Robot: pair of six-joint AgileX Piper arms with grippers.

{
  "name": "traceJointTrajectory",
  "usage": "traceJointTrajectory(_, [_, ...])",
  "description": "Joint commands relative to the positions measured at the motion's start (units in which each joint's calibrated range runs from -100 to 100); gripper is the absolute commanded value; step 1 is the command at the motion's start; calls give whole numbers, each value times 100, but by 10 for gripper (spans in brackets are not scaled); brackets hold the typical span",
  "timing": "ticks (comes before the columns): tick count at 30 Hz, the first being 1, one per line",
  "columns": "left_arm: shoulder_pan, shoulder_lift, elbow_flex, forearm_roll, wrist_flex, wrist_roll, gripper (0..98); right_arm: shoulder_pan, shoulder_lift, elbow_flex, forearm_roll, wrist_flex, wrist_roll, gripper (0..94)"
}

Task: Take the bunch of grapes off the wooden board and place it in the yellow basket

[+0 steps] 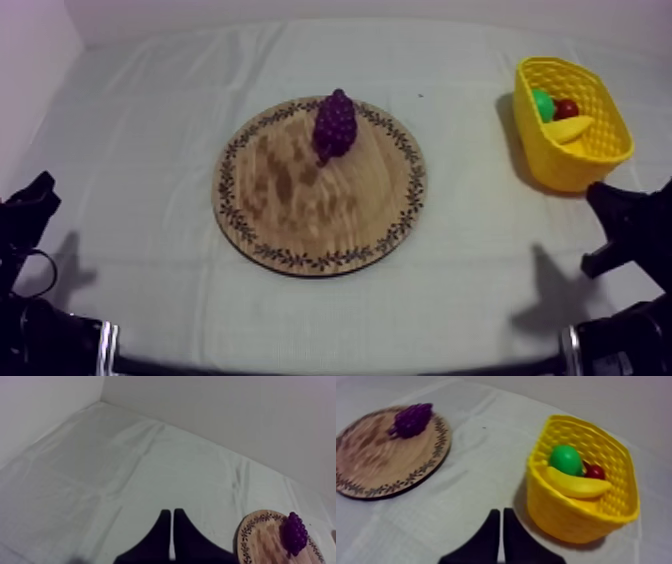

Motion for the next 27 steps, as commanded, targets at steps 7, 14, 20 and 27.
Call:
traceJointTrajectory(7, [2, 1, -4, 3, -1, -2, 0, -987, 916, -406, 793, -154, -733, 5])
traceJointTrajectory(14, [2, 1, -4, 3, -1, -2, 0, -1451, 2875, -2351, 1164, 458, -1450, 5])
traceJointTrajectory(20, [2, 1, -4, 3, -1, -2, 0, -1691, 4512, -4495, 1202, 1655, -1679, 5])
traceJointTrajectory(27, [2, 1, -4, 3, -1, -2, 0, -1760, 6145, -6462, 1239, 2703, -2033, 5])
